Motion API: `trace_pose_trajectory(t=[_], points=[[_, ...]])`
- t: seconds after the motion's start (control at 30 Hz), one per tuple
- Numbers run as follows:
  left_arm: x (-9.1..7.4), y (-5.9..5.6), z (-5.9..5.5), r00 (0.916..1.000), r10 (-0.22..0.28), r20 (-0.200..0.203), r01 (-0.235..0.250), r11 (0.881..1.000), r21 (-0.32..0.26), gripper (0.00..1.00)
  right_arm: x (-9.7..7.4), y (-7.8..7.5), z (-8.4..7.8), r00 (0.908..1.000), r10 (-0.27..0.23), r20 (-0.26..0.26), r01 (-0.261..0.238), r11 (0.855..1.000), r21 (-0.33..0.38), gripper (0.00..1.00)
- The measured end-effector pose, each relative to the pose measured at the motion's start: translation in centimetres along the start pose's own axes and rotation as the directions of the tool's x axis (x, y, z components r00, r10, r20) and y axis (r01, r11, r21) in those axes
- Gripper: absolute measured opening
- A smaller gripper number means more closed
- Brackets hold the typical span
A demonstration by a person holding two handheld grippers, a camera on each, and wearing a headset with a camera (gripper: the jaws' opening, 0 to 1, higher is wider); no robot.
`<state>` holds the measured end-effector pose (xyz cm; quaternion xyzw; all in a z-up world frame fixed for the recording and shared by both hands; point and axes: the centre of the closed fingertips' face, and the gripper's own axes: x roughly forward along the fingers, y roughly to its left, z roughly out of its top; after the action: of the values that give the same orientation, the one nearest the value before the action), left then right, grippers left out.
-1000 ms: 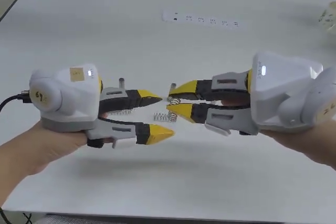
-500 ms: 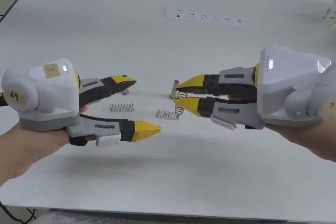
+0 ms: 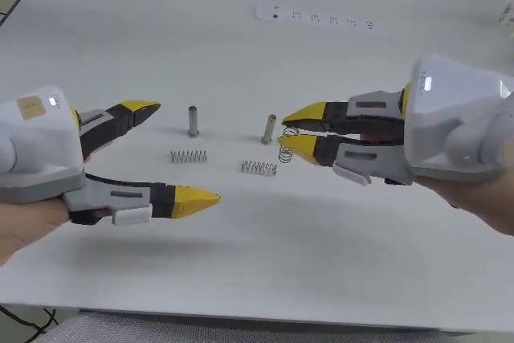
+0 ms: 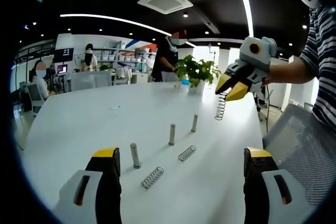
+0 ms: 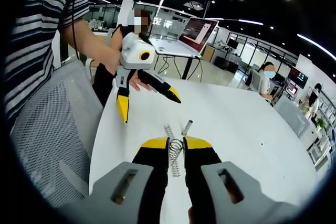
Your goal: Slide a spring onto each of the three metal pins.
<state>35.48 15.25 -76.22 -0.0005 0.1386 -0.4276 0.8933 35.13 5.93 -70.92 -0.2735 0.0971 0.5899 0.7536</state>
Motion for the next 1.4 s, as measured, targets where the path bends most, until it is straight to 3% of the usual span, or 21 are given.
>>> trace_pose_trajectory(t=[0.4, 0.67, 1.07, 1.4], points=[[-1.6, 0.9, -0.4, 0.9994, 0.034, 0.003, -0.034, 0.999, -0.022, 0.97, -0.4, -1.0, -1.4, 0.9991, -0.037, -0.021, 0.037, 0.999, 0.023, 0.12], [-2.0, 1.2, -0.7, 0.9988, 0.048, -0.006, -0.048, 0.998, -0.033, 0.97, -1.1, -2.4, -3.2, 0.9950, -0.084, -0.055, 0.086, 0.995, 0.052, 0.12], [-2.4, 1.4, -1.1, 0.9980, 0.062, -0.011, -0.062, 0.997, -0.047, 0.97, -2.6, -5.5, -6.5, 0.9783, -0.167, -0.122, 0.178, 0.980, 0.088, 0.12], [-2.6, 1.6, -1.3, 0.9972, 0.073, -0.016, -0.073, 0.996, -0.052, 0.97, -3.4, -8.3, -7.9, 0.9580, -0.252, -0.137, 0.271, 0.952, 0.141, 0.12]])
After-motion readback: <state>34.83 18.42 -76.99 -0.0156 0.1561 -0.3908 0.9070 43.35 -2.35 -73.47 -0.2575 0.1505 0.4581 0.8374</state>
